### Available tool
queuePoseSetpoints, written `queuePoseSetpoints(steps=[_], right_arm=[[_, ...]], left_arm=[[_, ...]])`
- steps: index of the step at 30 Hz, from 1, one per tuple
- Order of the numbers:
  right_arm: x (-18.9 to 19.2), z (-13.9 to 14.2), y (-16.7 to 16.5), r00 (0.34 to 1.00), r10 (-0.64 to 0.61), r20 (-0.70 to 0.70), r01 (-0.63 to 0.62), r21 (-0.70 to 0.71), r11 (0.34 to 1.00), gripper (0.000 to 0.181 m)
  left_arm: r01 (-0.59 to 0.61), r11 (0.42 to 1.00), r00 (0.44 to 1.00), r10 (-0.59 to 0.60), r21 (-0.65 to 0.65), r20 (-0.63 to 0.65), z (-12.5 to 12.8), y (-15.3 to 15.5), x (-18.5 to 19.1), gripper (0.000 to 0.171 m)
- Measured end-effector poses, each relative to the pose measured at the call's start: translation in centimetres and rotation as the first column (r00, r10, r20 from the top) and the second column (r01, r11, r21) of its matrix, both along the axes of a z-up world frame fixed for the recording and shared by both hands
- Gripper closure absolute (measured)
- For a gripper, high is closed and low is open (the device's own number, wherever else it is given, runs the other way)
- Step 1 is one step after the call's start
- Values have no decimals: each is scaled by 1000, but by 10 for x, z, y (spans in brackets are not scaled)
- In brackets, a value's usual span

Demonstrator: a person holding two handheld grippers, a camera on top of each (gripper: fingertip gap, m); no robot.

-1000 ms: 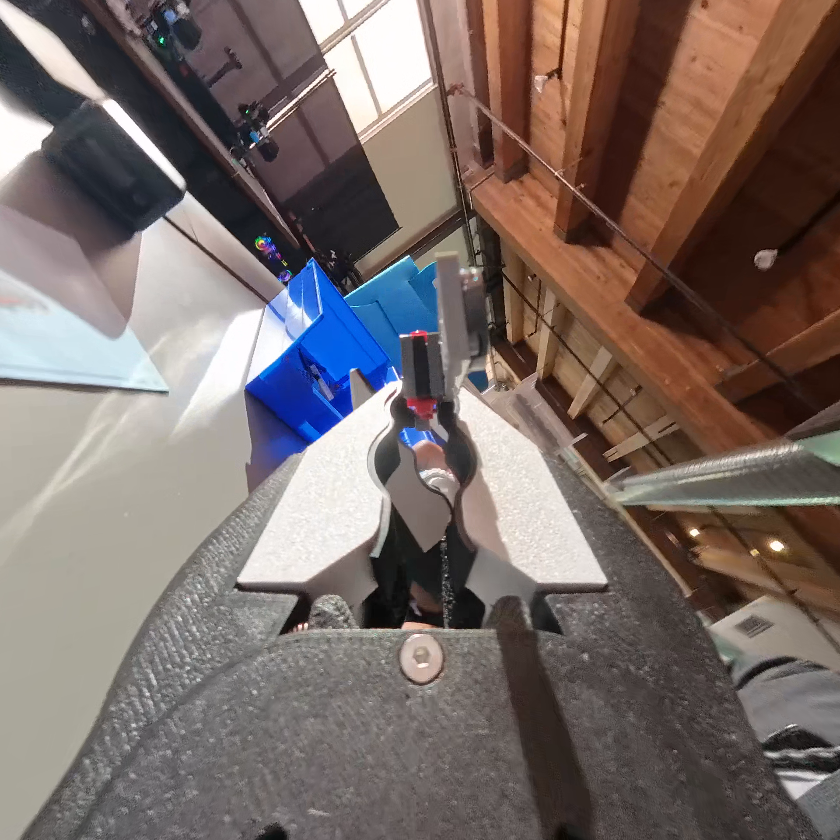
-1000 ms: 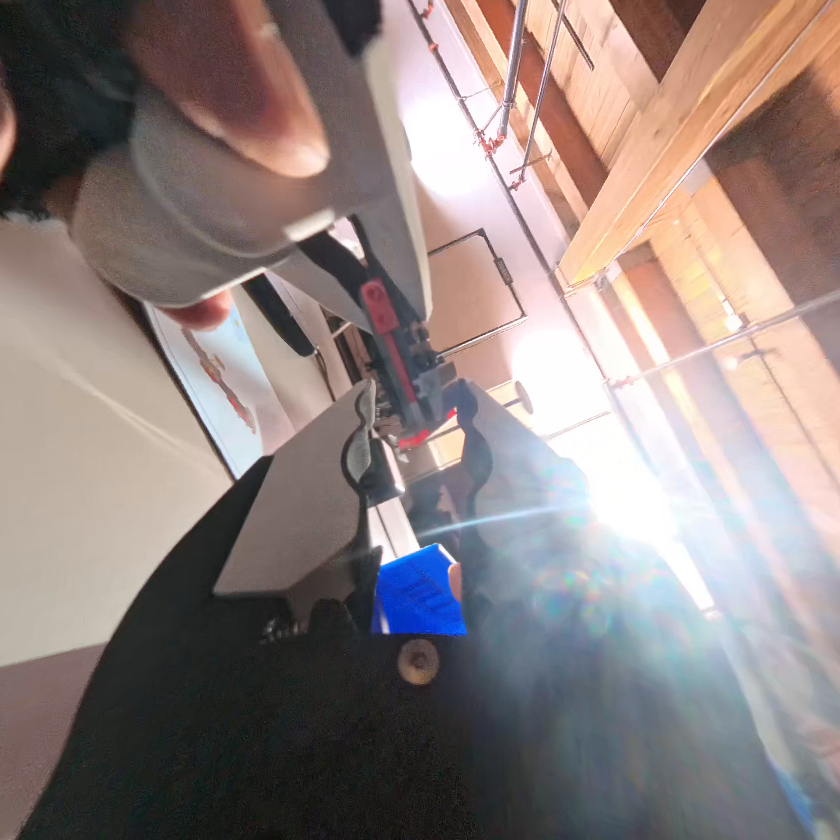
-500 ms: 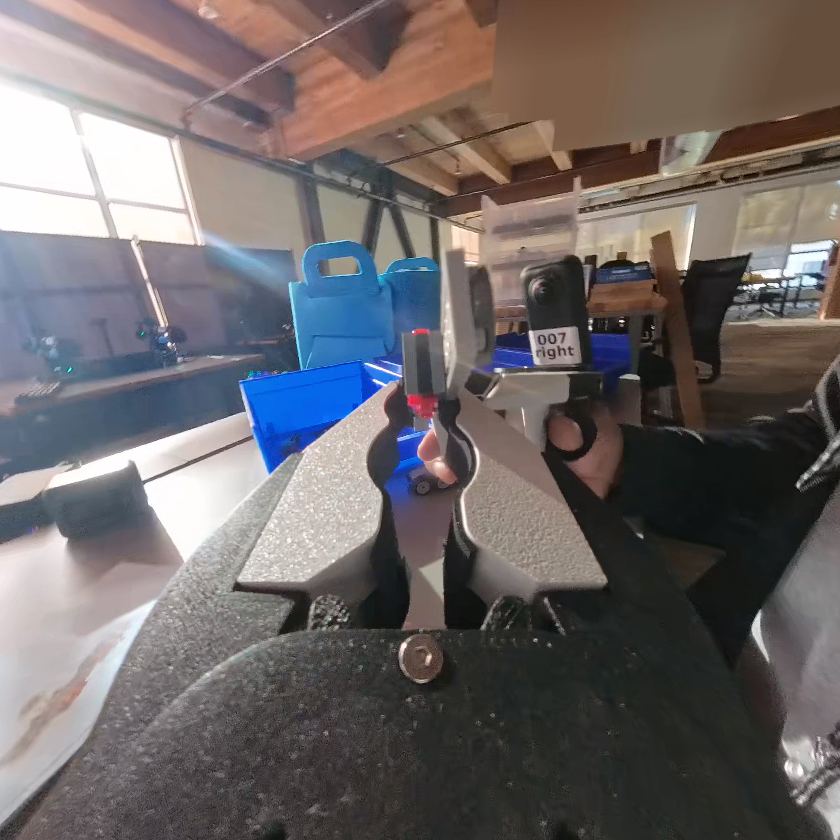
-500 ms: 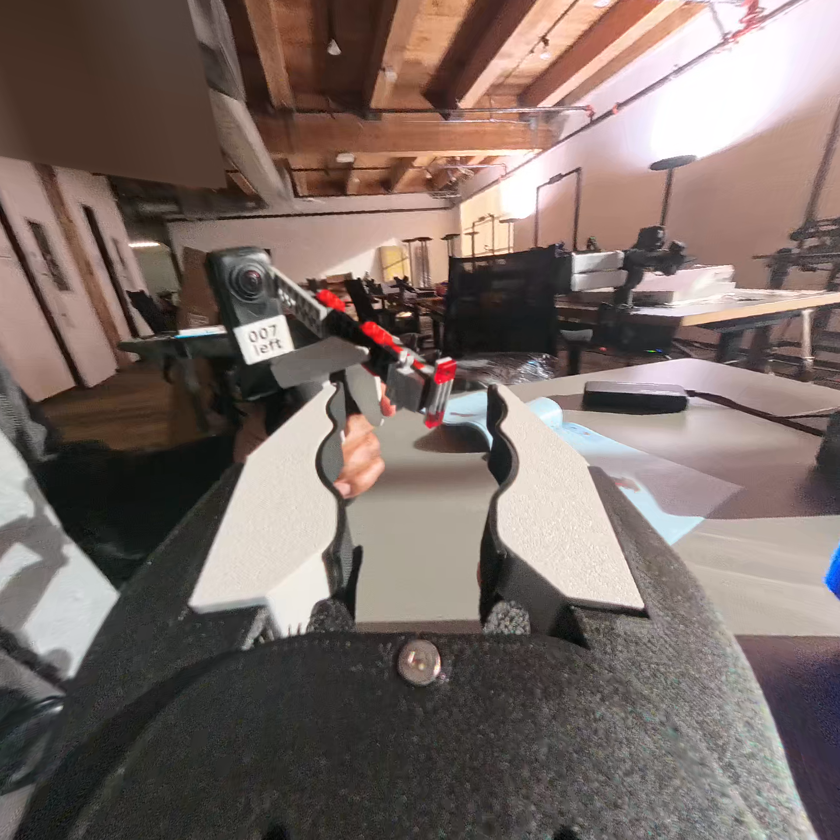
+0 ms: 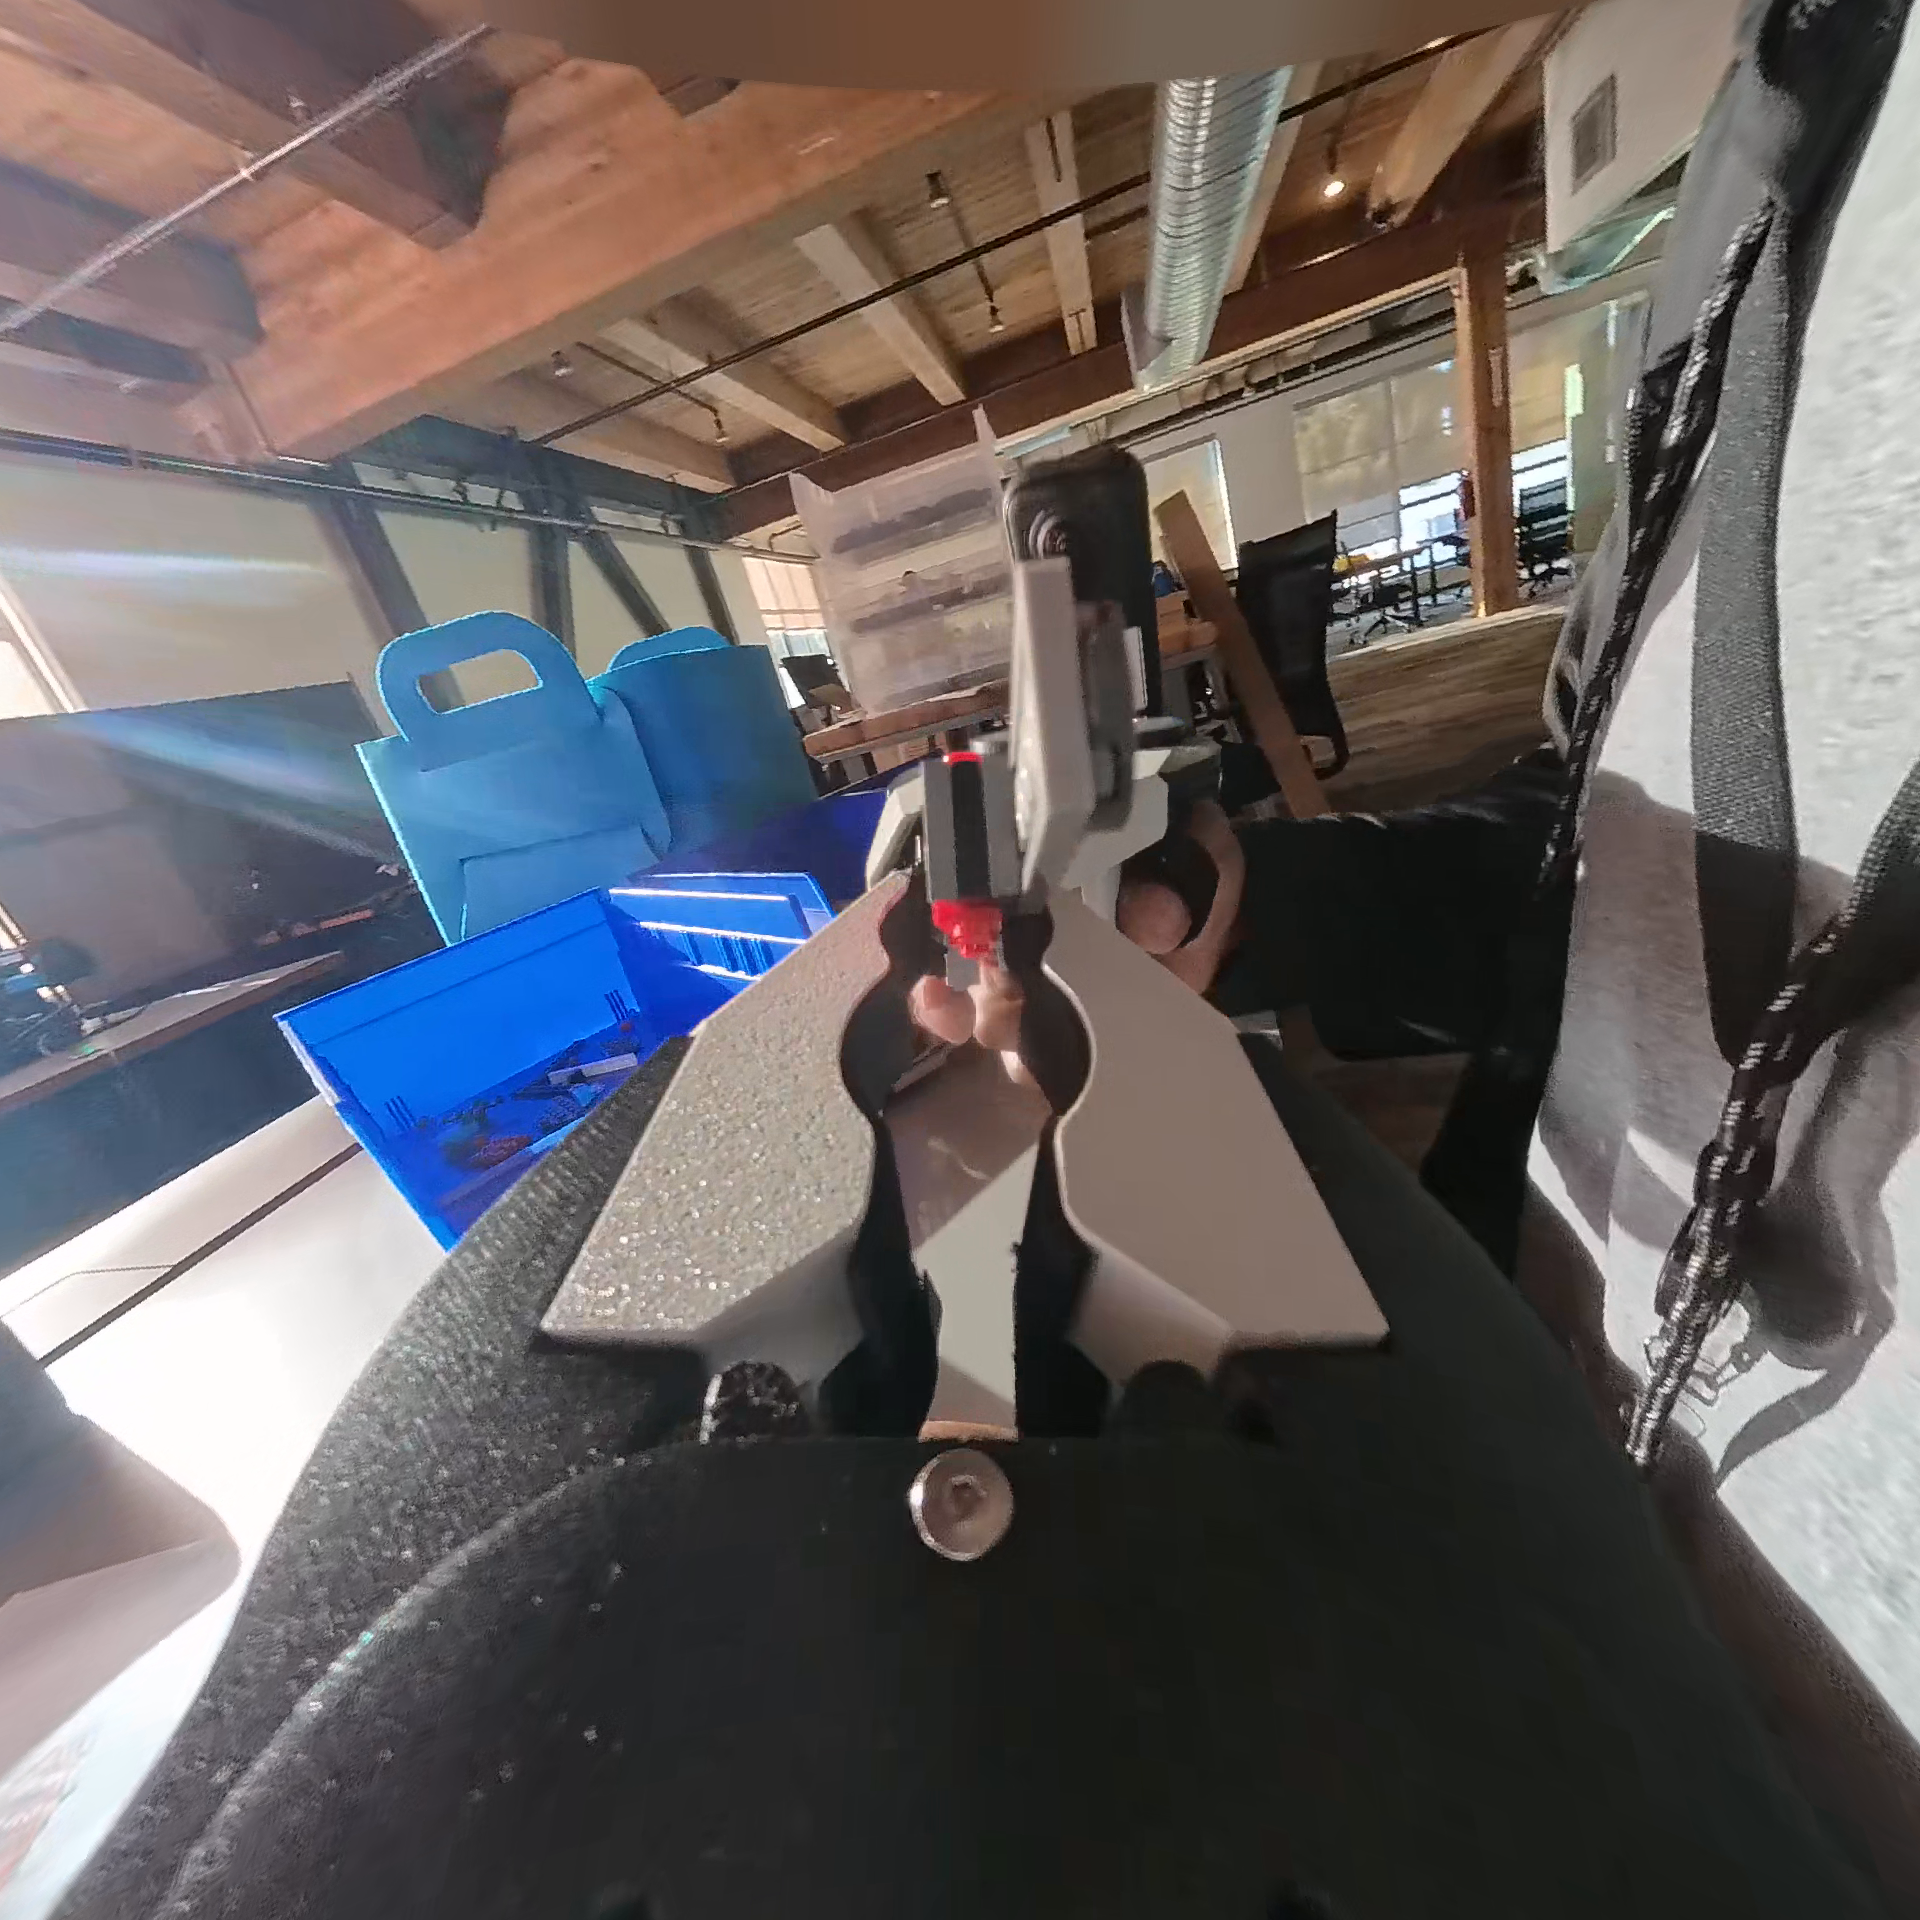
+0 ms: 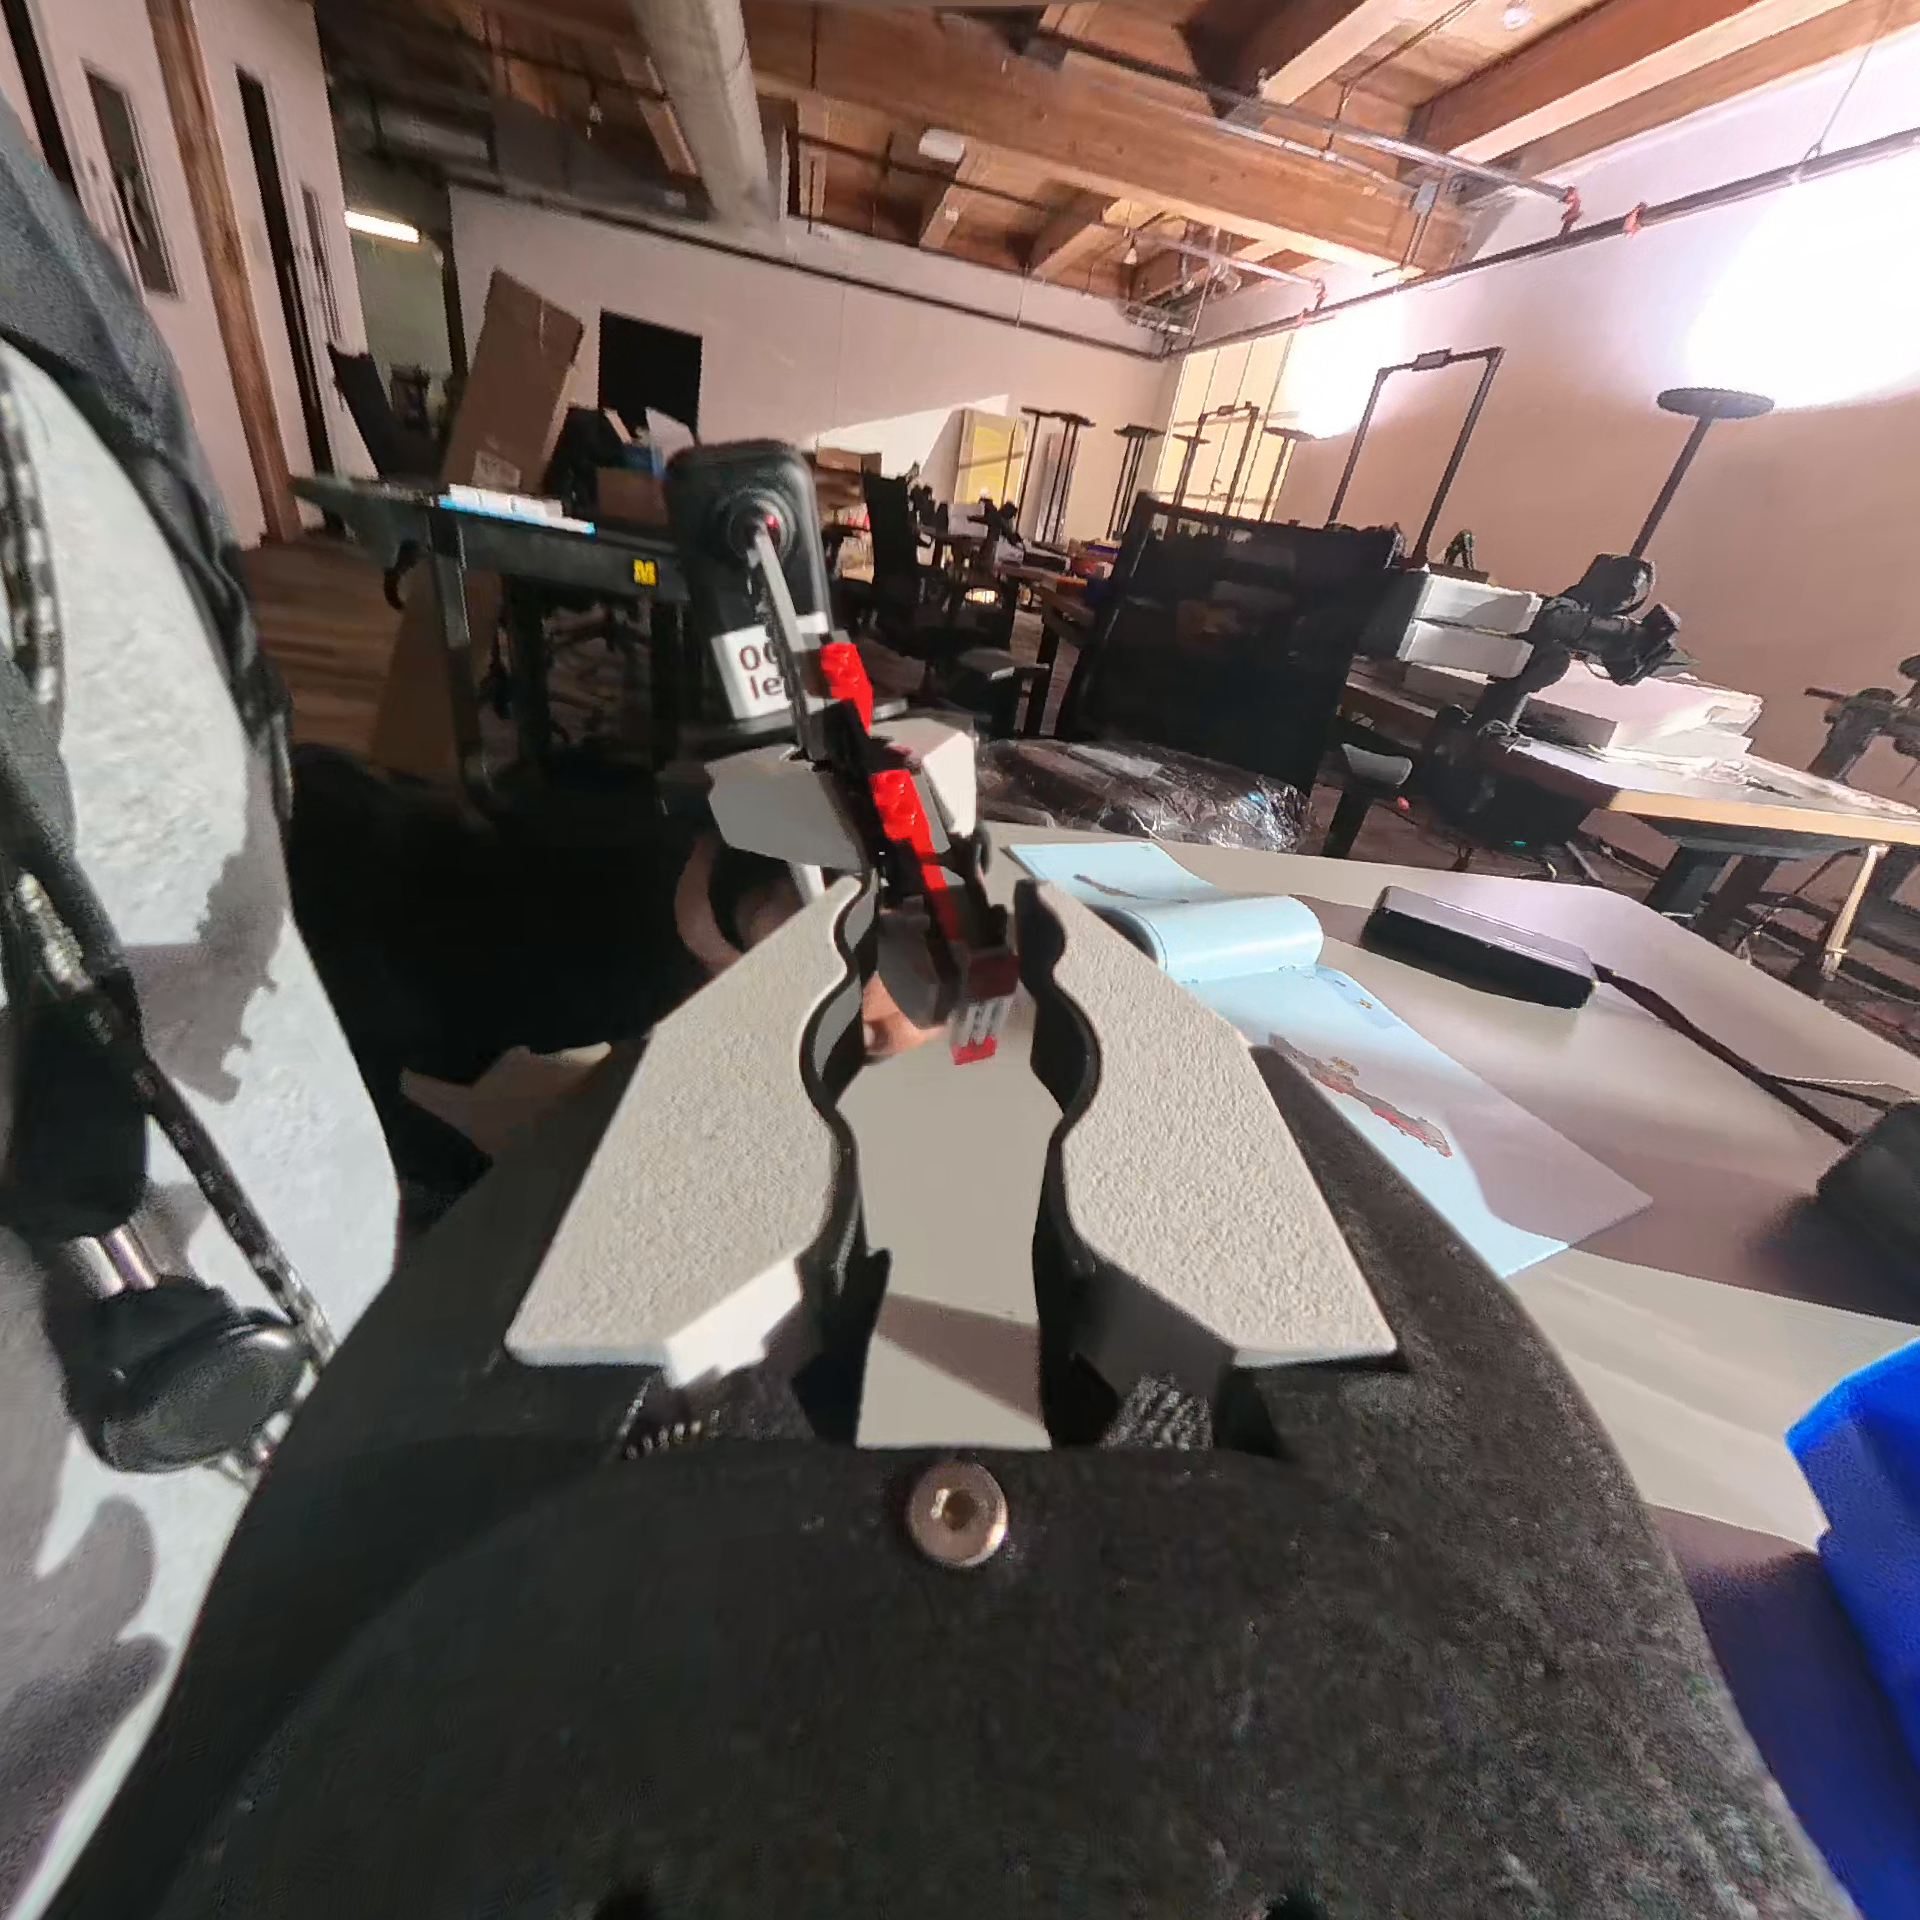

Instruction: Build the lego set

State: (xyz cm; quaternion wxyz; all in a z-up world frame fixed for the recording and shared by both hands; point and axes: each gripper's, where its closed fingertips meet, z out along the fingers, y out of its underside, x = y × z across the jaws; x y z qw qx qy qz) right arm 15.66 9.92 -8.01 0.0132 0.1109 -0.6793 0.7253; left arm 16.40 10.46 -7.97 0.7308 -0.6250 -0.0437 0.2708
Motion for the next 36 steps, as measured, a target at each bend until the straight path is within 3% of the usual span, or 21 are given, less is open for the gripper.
queuePoseSetpoints(steps=[6,20,30,36], right_arm=[[5,-9,2,994,26,-110,-15,97,995,156],[7,-25,12,990,68,-120,-54,119,991,156],[-5,-34,11,998,32,-61,-23,144,989,154],[-9,-39,11,995,-3,-98,22,188,982,153]], left_arm=[[77,997,997,-78,-28,-7,-7,4,3,157],[162,985,987,-162,-64,10,-21,15,2,157],[121,990,992,-117,-73,54,-28,15,-9,158],[77,991,996,-71,-110,55,-33,14,-13,158]])
